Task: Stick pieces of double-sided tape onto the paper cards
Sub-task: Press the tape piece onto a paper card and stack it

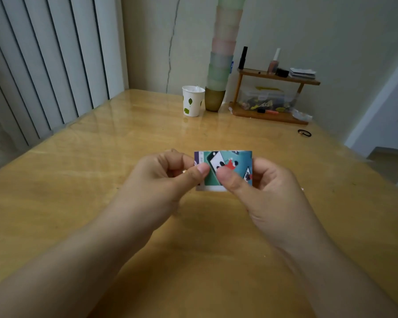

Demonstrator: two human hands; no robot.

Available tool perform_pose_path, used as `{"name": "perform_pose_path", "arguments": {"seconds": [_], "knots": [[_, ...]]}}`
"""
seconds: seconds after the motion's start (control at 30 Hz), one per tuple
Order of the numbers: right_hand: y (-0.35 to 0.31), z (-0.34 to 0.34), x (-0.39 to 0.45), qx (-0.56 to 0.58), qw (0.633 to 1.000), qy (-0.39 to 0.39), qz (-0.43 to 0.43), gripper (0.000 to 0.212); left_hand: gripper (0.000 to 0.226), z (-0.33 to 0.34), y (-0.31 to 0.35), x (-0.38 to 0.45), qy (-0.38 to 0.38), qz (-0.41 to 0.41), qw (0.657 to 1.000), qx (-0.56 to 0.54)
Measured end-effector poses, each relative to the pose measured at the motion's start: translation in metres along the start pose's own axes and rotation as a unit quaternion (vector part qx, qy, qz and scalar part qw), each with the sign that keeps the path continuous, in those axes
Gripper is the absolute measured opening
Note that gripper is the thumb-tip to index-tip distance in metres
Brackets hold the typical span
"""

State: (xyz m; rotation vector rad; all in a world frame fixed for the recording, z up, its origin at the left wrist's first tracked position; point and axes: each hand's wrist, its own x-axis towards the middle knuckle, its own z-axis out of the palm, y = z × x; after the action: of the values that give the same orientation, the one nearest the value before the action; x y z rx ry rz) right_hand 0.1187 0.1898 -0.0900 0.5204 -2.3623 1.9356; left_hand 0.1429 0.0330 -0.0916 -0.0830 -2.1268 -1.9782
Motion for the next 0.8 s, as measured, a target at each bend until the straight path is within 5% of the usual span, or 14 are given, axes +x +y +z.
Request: {"name": "perform_pose_path", "arguments": {"seconds": [0.13, 0.4, 0.57, 0.7, 0.8], "knots": [[0.001, 0.003, -0.001, -0.021, 0.999, 0.023, -0.014, 0.021, 0.024, 0.002, 0.001, -0.001, -0.010, -0.002, 1.000, 0.007], [0.004, -0.004, 0.003, -0.062, 0.998, 0.025, 0.013, 0.036, 0.025, 0.004, 0.003, -0.001, 0.053, -0.015, 0.988, 0.147], [0.020, -0.005, 0.004, -0.308, 0.937, -0.105, 0.124, 0.035, 0.024, -0.005, -0.005, 0.002, 0.012, 0.094, 0.864, 0.494], [0.028, -0.002, 0.008, -0.408, 0.902, -0.086, 0.109, 0.038, 0.039, -0.002, -0.014, 0.004, -0.051, 0.117, 0.780, 0.613], [0.029, 0.002, 0.008, -0.406, 0.908, -0.082, 0.060, 0.035, 0.049, 0.001, -0.018, 0.006, -0.067, 0.121, 0.749, 0.648]]}}
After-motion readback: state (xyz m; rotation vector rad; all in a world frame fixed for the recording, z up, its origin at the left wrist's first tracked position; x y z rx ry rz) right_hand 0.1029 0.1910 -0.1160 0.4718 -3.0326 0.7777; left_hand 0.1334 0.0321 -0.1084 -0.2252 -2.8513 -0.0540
